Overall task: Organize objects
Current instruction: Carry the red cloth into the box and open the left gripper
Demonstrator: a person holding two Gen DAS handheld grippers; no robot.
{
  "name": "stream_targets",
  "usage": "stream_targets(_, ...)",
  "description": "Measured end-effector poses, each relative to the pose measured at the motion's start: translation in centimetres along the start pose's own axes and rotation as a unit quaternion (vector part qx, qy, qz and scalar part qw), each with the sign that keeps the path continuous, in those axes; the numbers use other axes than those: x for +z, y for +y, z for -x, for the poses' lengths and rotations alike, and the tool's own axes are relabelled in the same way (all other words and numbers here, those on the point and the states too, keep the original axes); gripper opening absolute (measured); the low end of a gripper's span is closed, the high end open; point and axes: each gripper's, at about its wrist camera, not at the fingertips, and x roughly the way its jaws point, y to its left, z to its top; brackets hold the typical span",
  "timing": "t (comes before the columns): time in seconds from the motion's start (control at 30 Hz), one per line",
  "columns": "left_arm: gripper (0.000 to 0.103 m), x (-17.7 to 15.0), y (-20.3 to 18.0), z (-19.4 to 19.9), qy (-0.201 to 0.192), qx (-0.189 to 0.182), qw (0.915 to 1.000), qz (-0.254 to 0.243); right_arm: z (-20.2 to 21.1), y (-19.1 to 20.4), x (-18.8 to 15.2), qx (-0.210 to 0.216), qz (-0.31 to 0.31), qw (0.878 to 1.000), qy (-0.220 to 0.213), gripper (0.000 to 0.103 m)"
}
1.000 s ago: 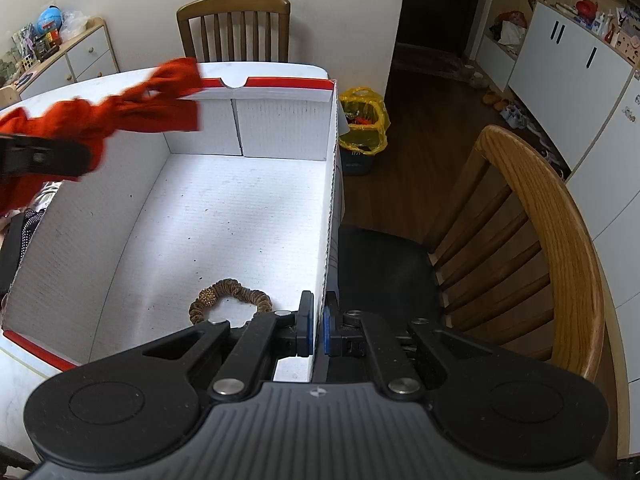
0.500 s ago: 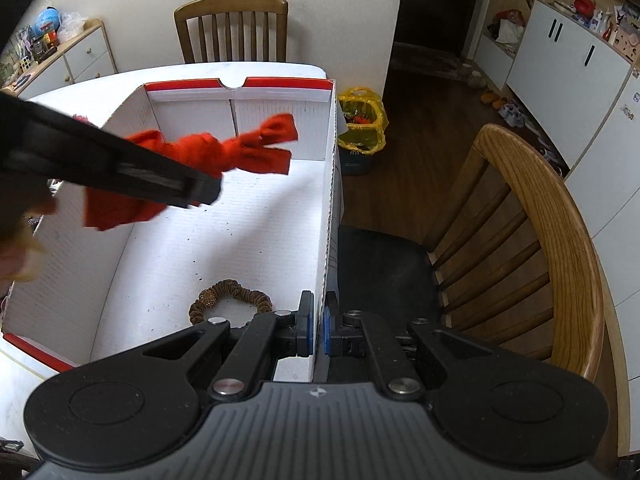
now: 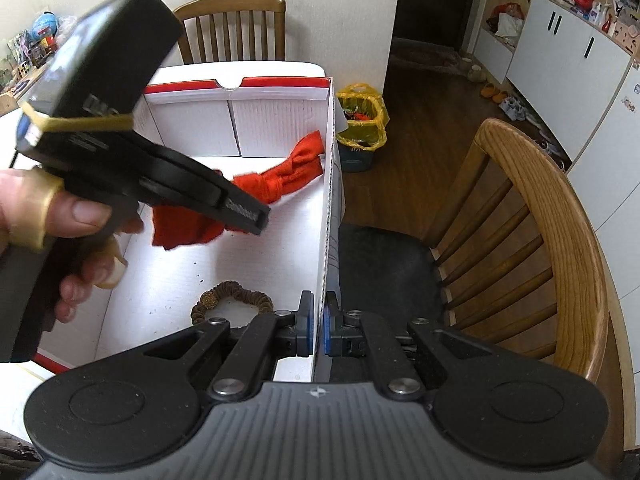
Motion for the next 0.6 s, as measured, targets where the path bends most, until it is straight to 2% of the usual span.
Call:
stream_targets(0.3, 0.041, -1.0, 0.7, -0.3, 0.02, -0.015, 0.9997, -0.007, -0.1, -0.2, 0.1, 0.002, -0.005, 1.0, 0.003, 0.005)
stream_targets(0.5, 0.052, -1.6, 1.3, 1.0, 0.007, -0.011, 0.9999, -0.01, -0.3, -0.2, 0.1, 0.002, -0.004, 1.0, 0.002, 0.004)
stream_targets(0.6, 0.052, -2.0, 1.6, 2.0, -0.001, -0.005, 0.9999, -0.014, -0.4, -0.2, 0.1, 0.003, -0.005, 1.0, 0.003, 0.004)
